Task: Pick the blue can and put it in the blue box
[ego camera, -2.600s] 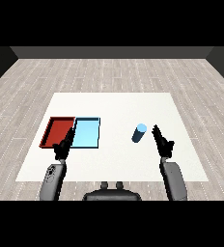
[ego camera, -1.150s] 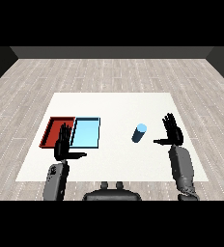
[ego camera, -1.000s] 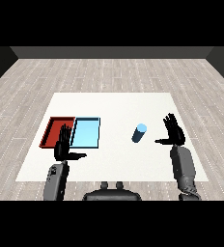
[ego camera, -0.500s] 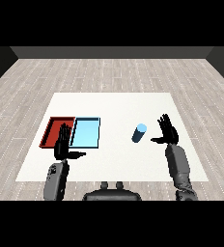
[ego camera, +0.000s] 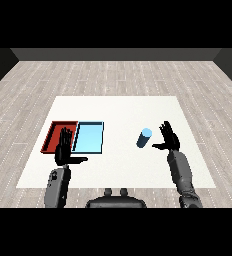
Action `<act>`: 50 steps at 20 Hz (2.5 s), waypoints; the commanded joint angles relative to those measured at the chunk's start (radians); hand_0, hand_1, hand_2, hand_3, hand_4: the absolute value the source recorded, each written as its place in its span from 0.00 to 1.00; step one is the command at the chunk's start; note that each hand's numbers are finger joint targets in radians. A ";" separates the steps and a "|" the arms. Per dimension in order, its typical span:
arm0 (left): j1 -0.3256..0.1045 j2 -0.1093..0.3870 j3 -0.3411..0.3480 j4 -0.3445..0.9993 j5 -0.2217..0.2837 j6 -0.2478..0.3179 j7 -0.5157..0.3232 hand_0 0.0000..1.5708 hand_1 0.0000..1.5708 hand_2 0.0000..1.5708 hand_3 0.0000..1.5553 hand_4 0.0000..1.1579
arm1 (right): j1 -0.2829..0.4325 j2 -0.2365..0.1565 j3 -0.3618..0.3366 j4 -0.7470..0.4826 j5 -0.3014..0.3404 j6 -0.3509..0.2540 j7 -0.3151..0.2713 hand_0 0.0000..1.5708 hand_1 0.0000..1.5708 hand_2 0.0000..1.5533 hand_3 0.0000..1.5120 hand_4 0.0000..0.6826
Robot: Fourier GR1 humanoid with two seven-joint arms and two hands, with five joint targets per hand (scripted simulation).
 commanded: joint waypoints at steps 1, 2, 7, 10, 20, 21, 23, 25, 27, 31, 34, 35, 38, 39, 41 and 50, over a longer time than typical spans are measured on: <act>0.022 0.002 0.006 -0.011 0.008 -0.010 -0.019 0.00 0.00 0.00 0.00 0.00 | -0.045 0.031 0.019 0.004 -0.002 -0.048 0.054 0.00 0.00 0.00 0.00 0.00; -0.033 -0.003 0.020 0.083 -0.009 0.007 -0.057 0.00 0.00 0.00 0.00 0.00 | -0.040 0.050 0.032 0.076 0.042 -0.053 -0.045 0.00 0.00 0.00 0.00 0.00; -0.014 0.017 0.025 -0.001 0.010 0.006 0.014 0.00 0.00 0.00 0.00 0.00 | -0.088 0.005 0.014 0.164 0.024 0.007 -0.051 0.00 0.00 0.00 0.00 0.00; -0.001 -0.015 -0.021 -0.004 -0.020 0.023 0.017 0.00 0.00 0.00 0.00 0.00 | -0.134 0.052 0.029 0.217 0.045 -0.041 -0.073 0.00 0.00 0.00 0.00 0.00; -0.019 -0.011 -0.004 0.003 -0.004 0.032 0.022 0.00 0.00 0.00 0.00 0.00 | -0.154 0.083 0.044 0.300 0.061 -0.027 -0.140 0.00 0.00 0.00 0.00 0.00; 0.031 -0.014 -0.022 -0.037 -0.018 0.022 -0.003 0.00 0.00 0.00 0.00 0.00 | -0.174 0.094 0.040 0.306 0.056 -0.053 -0.122 0.00 0.00 0.00 0.00 0.00; 0.045 -0.015 -0.009 0.012 -0.009 -0.004 -0.070 0.00 0.00 0.00 0.00 0.00 | -0.213 0.047 0.020 0.320 0.049 -0.044 -0.108 0.00 0.00 0.00 0.00 0.00; 0.082 0.001 -0.007 -0.034 -0.002 -0.016 -0.040 0.00 0.00 0.00 0.00 0.00 | -0.146 0.105 0.050 0.329 0.073 -0.039 -0.191 0.00 0.00 0.00 0.00 0.00; -0.019 0.005 0.013 0.054 -0.028 0.021 -0.047 0.00 0.00 0.00 0.00 0.00 | -0.185 0.047 0.030 0.325 0.046 0.010 -0.121 0.00 0.00 0.00 0.00 0.00; -0.021 -0.002 -0.001 0.034 -0.021 0.017 -0.025 0.00 0.00 0.00 0.00 0.00 | -0.257 0.106 0.041 0.405 0.071 -0.041 -0.171 0.00 0.00 0.00 0.00 0.00; 0.010 -0.020 -0.024 -0.053 -0.040 0.055 0.015 0.00 0.00 0.00 0.00 0.00 | -0.269 0.052 0.026 0.398 0.058 -0.021 -0.122 0.00 0.00 0.00 0.00 0.00; 0.023 -0.041 -0.047 -0.053 -0.063 0.092 0.000 0.00 0.00 0.00 0.00 0.00 | -0.236 0.075 0.040 0.340 0.053 -0.030 -0.091 0.00 0.00 0.00 0.00 0.00; 0.004 0.026 0.017 -0.048 0.010 0.006 0.035 0.00 0.00 0.00 0.00 0.00 | -0.256 0.088 0.040 0.410 0.076 -0.046 -0.159 0.00 0.00 0.00 0.00 0.00; 0.028 0.000 -0.002 -0.046 -0.006 0.021 0.009 0.00 0.00 0.00 0.00 0.00 | -0.203 0.064 0.047 0.344 0.062 -0.006 -0.117 0.00 0.00 0.00 0.00 0.00; 0.046 0.002 0.007 -0.014 0.000 0.000 -0.039 0.00 0.00 0.00 0.00 0.00 | -0.267 0.097 0.043 0.486 0.094 -0.030 -0.203 0.00 0.00 0.00 0.00 0.00; 0.036 0.011 0.013 -0.042 0.008 0.005 -0.005 0.00 0.00 0.00 0.00 0.00 | -0.329 0.103 0.027 0.589 0.116 -0.080 -0.259 0.00 0.00 0.00 0.00 0.00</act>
